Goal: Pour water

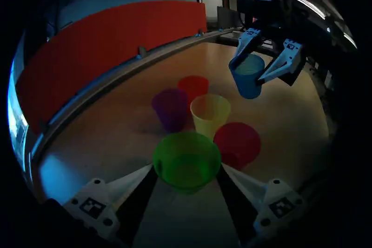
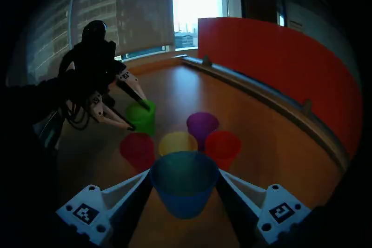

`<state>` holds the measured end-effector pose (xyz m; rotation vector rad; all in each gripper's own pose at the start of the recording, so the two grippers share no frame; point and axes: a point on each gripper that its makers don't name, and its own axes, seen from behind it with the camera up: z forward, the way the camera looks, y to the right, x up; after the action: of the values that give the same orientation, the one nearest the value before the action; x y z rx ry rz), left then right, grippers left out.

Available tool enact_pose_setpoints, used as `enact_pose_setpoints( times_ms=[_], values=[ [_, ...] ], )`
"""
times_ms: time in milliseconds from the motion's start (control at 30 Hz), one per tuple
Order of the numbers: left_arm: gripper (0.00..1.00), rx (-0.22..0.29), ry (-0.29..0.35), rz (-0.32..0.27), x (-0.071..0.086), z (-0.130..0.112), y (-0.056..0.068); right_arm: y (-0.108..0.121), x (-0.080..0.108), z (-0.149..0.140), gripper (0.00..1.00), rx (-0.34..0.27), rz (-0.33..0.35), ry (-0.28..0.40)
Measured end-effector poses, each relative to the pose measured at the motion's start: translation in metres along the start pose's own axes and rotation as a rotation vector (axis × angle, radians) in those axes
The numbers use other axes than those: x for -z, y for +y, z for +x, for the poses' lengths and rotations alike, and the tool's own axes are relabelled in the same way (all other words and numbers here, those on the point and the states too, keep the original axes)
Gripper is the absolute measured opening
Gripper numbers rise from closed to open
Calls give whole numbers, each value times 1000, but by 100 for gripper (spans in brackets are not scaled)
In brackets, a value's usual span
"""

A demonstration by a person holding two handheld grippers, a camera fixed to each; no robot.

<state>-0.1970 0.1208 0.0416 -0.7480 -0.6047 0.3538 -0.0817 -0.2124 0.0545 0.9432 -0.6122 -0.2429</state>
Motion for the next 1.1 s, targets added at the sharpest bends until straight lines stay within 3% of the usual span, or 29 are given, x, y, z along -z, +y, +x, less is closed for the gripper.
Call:
enact_pose_setpoints(
  times_ms=[267,567,1100],
  values=[
    [86,6,-35,-12,-11,-6,-2,1,-11,-17,91,0,4,-49],
    [87,15,-50,-17,-18,-12,-3,1,-15,-21,91,5,0,-56],
    [89,47,-54,-21,-20,-24,-7,-1,-27,-34,91,-2,1,-70]
  ],
)
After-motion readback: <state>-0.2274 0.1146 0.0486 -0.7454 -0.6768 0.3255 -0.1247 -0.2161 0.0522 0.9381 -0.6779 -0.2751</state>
